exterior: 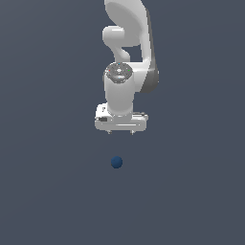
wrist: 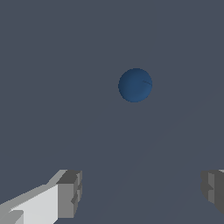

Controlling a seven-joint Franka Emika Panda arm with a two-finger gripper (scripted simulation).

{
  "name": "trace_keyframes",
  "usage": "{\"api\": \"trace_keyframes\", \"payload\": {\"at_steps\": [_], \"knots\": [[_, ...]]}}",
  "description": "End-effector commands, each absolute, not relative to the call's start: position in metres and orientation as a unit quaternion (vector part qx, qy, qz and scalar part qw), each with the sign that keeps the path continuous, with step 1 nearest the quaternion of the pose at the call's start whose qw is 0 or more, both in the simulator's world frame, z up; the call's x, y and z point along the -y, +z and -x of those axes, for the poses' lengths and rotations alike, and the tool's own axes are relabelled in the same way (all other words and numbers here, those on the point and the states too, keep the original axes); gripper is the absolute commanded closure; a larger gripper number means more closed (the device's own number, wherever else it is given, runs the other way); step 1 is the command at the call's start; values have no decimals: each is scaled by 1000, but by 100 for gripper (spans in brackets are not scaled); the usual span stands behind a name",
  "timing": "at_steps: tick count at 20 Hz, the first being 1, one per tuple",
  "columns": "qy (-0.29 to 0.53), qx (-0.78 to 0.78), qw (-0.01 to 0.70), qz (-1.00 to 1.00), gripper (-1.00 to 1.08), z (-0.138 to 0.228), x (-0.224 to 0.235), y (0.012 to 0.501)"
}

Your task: Pick up the object and move it to a goal position.

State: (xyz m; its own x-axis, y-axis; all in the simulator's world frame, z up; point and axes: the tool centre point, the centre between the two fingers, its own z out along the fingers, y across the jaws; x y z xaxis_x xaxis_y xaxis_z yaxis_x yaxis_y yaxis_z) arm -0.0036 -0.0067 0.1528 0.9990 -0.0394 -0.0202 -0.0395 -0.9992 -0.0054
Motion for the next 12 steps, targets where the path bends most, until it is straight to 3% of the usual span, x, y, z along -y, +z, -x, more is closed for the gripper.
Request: {"api": "trace_keyframes", "payload": {"at_steps": [1, 12], "knots": [[10, -20, 3, 1000, -92, 4, 7, 153], [-8, -3, 17, 1000, -92, -6, -23, 169]]}}
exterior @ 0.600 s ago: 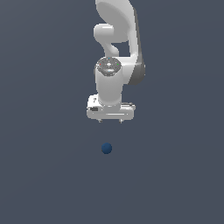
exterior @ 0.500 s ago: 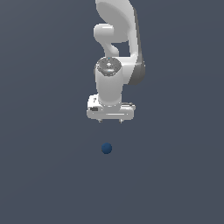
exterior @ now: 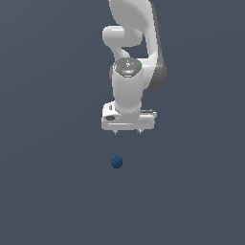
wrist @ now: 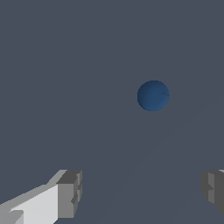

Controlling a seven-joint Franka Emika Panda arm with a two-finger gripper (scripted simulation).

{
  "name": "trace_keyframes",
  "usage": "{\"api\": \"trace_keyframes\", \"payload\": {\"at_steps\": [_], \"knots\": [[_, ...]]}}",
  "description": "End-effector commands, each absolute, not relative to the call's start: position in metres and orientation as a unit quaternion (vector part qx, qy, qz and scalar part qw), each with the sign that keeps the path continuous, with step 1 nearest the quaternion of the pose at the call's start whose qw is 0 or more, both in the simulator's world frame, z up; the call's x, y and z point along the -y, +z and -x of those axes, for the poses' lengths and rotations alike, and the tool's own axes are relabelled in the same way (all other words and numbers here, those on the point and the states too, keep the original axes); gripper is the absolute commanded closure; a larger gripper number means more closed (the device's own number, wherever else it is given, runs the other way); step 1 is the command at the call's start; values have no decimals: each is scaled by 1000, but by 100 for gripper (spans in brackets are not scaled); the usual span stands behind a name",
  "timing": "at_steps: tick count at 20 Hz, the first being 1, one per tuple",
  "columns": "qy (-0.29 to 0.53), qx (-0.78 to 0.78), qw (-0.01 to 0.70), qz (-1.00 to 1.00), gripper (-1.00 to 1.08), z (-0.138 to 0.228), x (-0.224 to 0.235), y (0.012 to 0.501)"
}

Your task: Pick up the object and move it to a goal position.

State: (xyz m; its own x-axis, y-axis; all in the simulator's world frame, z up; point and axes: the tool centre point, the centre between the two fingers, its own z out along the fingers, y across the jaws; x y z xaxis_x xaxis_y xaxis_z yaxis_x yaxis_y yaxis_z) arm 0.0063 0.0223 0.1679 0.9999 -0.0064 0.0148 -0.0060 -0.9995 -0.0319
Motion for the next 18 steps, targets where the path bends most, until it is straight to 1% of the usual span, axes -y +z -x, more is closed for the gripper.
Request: {"api": "trace_keyframes", "payload": {"at_steps": [1, 9, 18], "knots": [[-8, -3, 16, 1000, -92, -6, -22, 168], [-7, -1, 14, 1000, -92, -19, -16, 158], [-4, 7, 7, 1000, -92, -54, 5, 123]]}}
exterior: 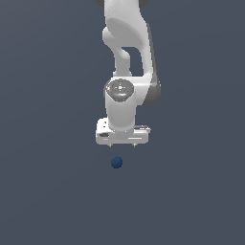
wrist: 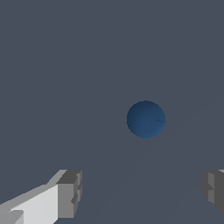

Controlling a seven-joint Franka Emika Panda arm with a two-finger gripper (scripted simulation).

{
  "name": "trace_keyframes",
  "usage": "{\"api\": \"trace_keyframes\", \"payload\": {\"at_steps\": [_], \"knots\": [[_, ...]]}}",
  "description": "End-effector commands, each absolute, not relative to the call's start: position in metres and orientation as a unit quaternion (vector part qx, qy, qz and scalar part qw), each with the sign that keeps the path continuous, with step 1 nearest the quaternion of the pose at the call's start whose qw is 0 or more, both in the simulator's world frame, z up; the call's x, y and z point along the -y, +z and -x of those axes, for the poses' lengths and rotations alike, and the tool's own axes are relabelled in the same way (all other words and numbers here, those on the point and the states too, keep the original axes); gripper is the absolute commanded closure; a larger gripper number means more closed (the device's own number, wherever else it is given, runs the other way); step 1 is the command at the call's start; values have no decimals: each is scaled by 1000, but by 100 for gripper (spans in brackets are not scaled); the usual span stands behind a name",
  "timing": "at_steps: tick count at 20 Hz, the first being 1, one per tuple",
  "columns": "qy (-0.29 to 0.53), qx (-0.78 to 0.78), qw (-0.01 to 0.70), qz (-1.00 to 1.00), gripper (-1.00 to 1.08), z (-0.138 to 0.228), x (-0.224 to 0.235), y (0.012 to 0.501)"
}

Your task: Pick up the object and move it to a goal position.

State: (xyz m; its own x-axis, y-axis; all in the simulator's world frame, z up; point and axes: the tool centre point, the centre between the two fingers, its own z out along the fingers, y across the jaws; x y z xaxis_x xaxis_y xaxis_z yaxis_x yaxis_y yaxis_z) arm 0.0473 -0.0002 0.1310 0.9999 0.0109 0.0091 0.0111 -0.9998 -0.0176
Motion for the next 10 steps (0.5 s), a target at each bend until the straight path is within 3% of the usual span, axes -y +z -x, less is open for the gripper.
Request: {"api": "trace_keyframes", "payload": {"at_steps": [1, 10], "knots": [[-3, 8, 7, 1000, -92, -58, 7, 119], [-1, 15, 1, 1000, -92, -80, 25, 87]]}}
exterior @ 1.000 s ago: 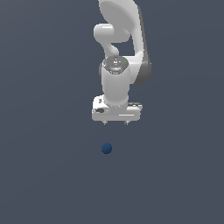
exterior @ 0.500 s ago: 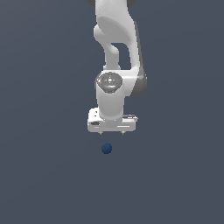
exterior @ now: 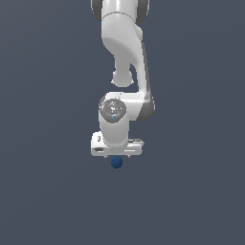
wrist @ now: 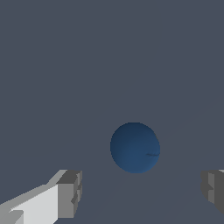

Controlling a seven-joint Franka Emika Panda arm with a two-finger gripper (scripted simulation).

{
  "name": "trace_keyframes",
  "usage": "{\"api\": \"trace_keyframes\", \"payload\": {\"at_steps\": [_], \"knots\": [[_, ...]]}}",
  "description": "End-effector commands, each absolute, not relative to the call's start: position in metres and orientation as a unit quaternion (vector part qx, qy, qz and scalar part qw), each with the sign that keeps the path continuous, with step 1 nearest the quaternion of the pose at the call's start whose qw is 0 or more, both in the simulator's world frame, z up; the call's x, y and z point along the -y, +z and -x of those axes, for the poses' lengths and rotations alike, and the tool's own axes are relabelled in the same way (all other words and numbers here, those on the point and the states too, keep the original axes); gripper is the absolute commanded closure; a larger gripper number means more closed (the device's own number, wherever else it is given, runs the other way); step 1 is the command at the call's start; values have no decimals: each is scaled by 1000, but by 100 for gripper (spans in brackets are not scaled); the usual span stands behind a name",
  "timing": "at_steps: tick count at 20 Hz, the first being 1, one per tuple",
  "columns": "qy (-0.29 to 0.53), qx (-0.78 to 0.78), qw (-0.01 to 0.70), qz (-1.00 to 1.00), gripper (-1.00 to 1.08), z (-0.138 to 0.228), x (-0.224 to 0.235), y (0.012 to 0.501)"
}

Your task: Pick up the object and move it to a goal position.

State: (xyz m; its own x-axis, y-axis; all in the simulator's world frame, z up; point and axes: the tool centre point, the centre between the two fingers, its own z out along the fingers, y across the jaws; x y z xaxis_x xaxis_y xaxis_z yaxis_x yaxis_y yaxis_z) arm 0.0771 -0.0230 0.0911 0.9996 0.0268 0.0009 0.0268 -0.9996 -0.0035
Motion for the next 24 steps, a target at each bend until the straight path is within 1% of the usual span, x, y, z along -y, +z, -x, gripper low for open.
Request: {"api": "trace_keyframes", "payload": {"at_steps": [1, 10, 19, 24], "knots": [[0, 15, 1, 1000, -92, -81, 26, 85], [0, 15, 0, 1000, -92, -83, 28, 78], [0, 16, 0, 1000, -92, -82, 29, 36], [0, 16, 0, 1000, -92, -84, 29, 31]]}}
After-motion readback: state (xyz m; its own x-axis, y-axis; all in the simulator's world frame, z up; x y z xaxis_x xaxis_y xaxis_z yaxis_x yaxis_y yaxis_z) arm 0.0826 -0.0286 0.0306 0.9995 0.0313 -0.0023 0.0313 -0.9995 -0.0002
